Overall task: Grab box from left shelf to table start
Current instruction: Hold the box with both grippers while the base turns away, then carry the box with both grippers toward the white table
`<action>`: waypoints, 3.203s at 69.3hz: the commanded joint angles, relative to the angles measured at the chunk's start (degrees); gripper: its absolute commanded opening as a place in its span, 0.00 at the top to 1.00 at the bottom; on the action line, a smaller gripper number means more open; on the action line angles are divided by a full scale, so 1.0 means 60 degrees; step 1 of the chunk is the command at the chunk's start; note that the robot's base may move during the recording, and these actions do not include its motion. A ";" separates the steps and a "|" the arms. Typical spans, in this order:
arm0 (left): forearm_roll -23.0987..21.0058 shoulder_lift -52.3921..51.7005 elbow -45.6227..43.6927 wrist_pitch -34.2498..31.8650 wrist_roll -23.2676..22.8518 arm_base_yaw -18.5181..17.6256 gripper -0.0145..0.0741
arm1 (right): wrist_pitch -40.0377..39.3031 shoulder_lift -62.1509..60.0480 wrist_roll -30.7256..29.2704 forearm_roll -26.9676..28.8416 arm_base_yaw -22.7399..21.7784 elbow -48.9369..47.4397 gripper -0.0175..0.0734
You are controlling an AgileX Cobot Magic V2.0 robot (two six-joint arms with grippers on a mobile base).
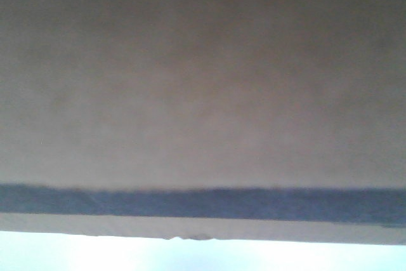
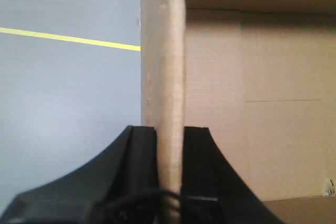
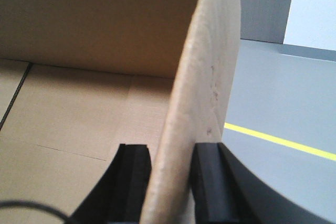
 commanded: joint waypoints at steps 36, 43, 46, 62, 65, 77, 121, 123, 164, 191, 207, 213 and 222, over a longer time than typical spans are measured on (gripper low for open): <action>0.0075 0.0129 -0.0331 -0.1550 0.0004 -0.0013 0.95 | -0.1509 0.0155 -0.0201 -0.0334 -0.0016 -0.0290 0.75; 0.0075 0.0129 -0.0331 -0.1550 0.0004 -0.0013 0.95 | -0.1509 0.0155 -0.0201 -0.0334 -0.0016 -0.0290 0.75; 0.0075 0.0129 -0.0331 -0.1550 0.0004 -0.0013 0.95 | -0.1509 0.0155 -0.0201 -0.0334 -0.0016 -0.0290 0.75; 0.0075 0.0129 -0.0331 -0.1550 0.0004 -0.0013 0.95 | -0.1509 0.0155 -0.0201 -0.0334 -0.0016 -0.0290 0.75; 0.0075 0.0129 -0.0331 -0.1550 0.0004 -0.0013 0.95 | -0.1509 0.0155 -0.0201 -0.0334 -0.0016 -0.0290 0.75; 0.0075 0.0129 -0.0331 -0.1550 0.0004 -0.0013 0.95 | -0.1509 0.0155 -0.0201 -0.0334 -0.0016 -0.0290 0.75; 0.0008 0.0129 -0.0331 -0.1550 0.0004 -0.0013 0.95 | -0.1509 0.0155 -0.0201 -0.0334 -0.0016 -0.0290 0.75; 0.0008 0.0129 -0.0331 -0.1550 0.0004 -0.0013 0.95 | -0.1509 0.0155 -0.0201 -0.0334 -0.0016 -0.0290 0.75; 0.0008 0.0129 -0.0331 -0.1550 0.0004 -0.0013 0.95 | -0.1509 0.0155 -0.0201 -0.0334 -0.0016 -0.0290 0.75; 0.0008 0.0129 -0.0331 -0.1550 0.0004 -0.0013 0.95 | -0.1509 0.0155 -0.0201 -0.0334 -0.0016 -0.0290 0.75; 0.0004 0.0129 -0.0331 -0.1550 0.0004 -0.0030 0.95 | -0.1508 0.0155 -0.0201 -0.0334 -0.0025 -0.0290 0.75; 0.0004 0.0129 -0.0331 -0.1550 0.0004 -0.0030 0.95 | -0.1508 0.0155 -0.0201 -0.0334 -0.0025 -0.0290 0.75; 0.0004 0.0129 -0.0331 -0.1550 0.0004 -0.0030 0.95 | -0.1508 0.0155 -0.0201 -0.0334 -0.0025 -0.0290 0.75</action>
